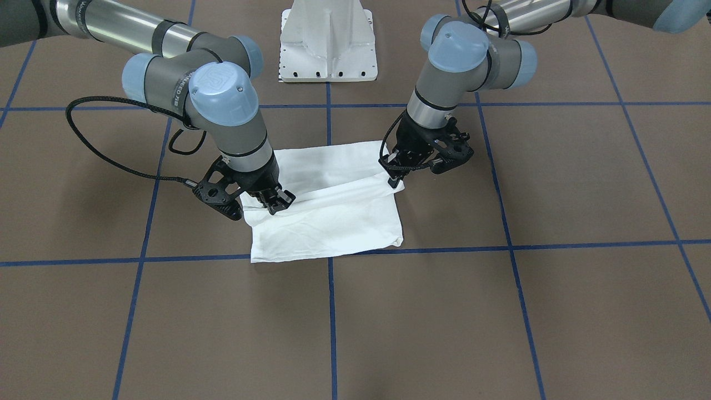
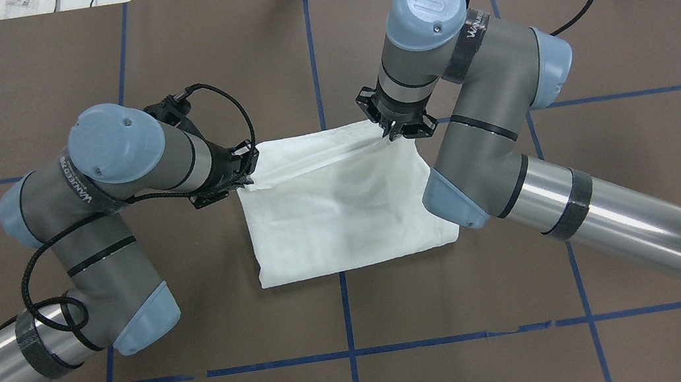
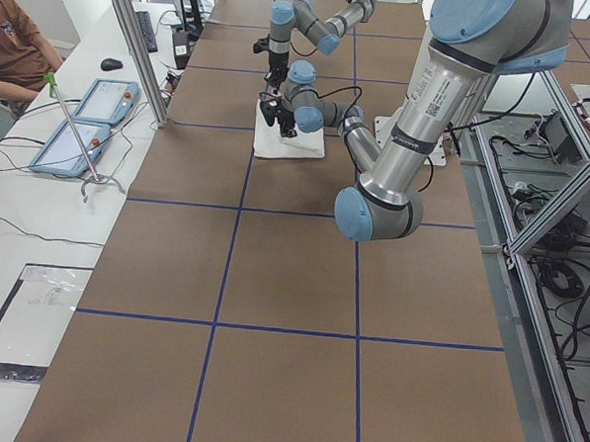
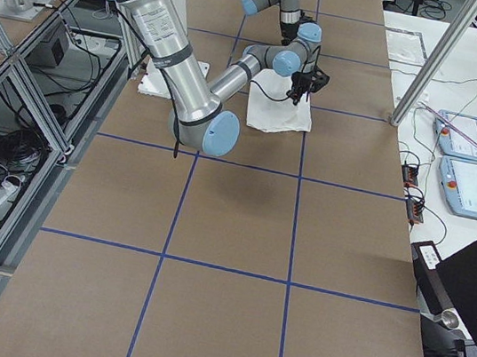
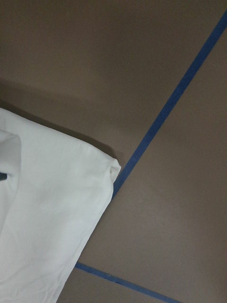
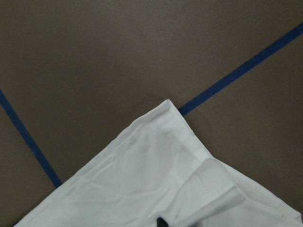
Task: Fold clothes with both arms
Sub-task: 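Lift the near end with both grippers and fold it toward the far end, then lay the folded end down and open both grippers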
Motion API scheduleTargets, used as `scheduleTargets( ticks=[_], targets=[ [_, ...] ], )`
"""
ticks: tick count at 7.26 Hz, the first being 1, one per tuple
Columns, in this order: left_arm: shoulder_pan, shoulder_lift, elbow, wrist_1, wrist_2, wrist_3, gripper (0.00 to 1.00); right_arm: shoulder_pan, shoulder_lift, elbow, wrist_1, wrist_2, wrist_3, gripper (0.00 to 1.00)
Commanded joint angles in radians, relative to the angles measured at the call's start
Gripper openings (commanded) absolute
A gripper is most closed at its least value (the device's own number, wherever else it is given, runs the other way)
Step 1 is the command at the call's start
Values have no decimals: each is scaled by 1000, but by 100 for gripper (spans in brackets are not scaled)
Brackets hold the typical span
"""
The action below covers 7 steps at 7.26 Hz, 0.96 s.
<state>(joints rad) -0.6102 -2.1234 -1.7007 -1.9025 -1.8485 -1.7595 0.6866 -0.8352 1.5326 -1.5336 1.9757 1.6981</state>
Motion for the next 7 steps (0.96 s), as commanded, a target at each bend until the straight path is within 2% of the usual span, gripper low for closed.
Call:
scheduleTargets(
  ticks=[1, 5, 6, 7],
  targets=[
    [-17, -42, 59, -12, 2, 0, 0, -1, 4, -16, 3, 0, 0, 0],
    [-19, -64, 96, -10, 2, -2, 0, -1, 10, -16, 4, 0, 0, 0],
    [-26, -64, 98, -7, 2, -11, 67, -1, 10, -17, 3, 0, 2, 94],
    [-37, -66, 101, -4, 2, -12, 99, 2, 10, -17, 4, 0, 6, 100]
  ],
)
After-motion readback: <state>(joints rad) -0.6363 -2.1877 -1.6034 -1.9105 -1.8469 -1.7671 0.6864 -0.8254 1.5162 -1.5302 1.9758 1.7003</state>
